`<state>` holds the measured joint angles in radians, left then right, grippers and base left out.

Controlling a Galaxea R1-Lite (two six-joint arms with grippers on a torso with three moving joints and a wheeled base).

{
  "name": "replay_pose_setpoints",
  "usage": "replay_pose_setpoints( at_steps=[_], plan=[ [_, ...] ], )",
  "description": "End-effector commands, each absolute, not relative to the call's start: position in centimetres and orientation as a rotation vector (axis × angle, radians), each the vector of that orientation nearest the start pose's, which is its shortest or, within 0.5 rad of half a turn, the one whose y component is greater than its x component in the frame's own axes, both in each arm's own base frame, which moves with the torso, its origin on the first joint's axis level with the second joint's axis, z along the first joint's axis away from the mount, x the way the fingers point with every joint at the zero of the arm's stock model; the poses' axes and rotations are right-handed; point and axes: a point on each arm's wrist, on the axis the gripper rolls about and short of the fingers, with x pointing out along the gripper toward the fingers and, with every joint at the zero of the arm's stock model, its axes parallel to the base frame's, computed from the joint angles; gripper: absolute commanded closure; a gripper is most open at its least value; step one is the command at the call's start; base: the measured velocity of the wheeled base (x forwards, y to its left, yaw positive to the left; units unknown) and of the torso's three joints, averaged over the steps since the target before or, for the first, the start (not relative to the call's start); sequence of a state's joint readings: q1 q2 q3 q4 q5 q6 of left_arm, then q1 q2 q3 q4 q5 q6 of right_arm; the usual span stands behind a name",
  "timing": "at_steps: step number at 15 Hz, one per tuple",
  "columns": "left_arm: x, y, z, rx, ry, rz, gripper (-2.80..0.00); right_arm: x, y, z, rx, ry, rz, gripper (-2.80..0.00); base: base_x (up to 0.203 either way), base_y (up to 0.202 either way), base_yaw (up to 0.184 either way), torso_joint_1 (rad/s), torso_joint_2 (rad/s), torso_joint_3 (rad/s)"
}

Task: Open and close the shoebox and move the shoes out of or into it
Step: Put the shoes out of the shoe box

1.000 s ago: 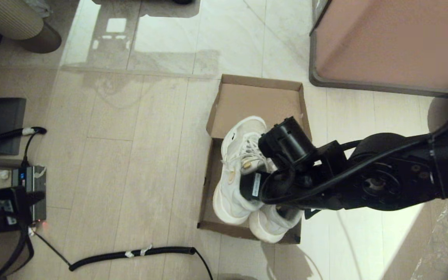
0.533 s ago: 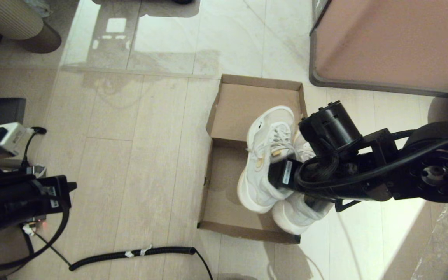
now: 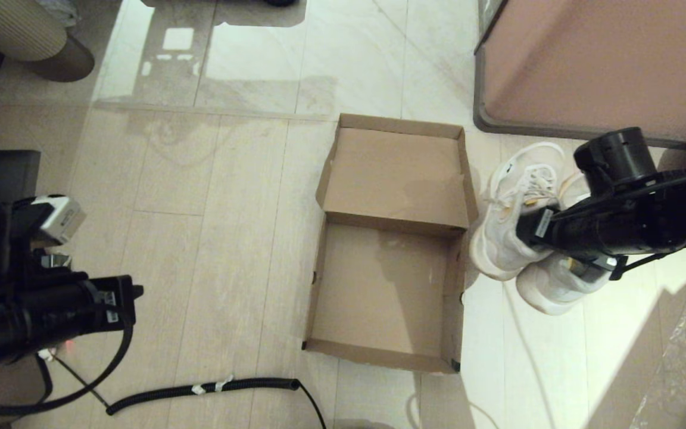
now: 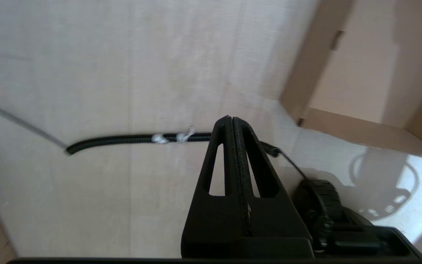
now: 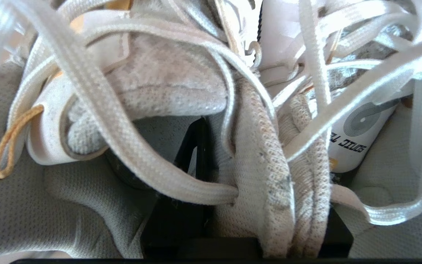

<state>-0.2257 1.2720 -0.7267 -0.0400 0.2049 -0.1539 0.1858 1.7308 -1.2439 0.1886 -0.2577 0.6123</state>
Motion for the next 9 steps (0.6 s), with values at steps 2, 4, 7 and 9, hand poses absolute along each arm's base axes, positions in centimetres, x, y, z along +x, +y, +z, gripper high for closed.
replay_pose_setpoints(
  at_steps=[2,4,7,9],
  plan=[
    [19.3,-4.6,20.4,-0.034,0.516,-0.010,0.00,35.0,-0.9,18.1,0.261,0.607,-0.360,0.00,0.000,0.000,0.000,0.000,0.00,0.000],
    [19.1,-4.6,20.0,-0.035,0.528,-0.008,0.00,37.9,-2.8,14.6,0.154,0.589,-0.336,0.00,0.000,0.000,0.000,0.000,0.00,0.000],
    [18.9,-4.5,19.8,-0.078,0.532,0.007,0.00,42.0,-4.3,8.8,0.060,0.559,-0.262,0.00,0.000,0.000,0.000,0.000,0.00,0.000],
    [18.9,-4.5,19.6,-0.076,0.541,0.009,0.00,44.9,-5.0,5.0,0.033,0.531,-0.245,0.00,0.000,0.000,0.000,0.000,0.00,0.000]
  ],
)
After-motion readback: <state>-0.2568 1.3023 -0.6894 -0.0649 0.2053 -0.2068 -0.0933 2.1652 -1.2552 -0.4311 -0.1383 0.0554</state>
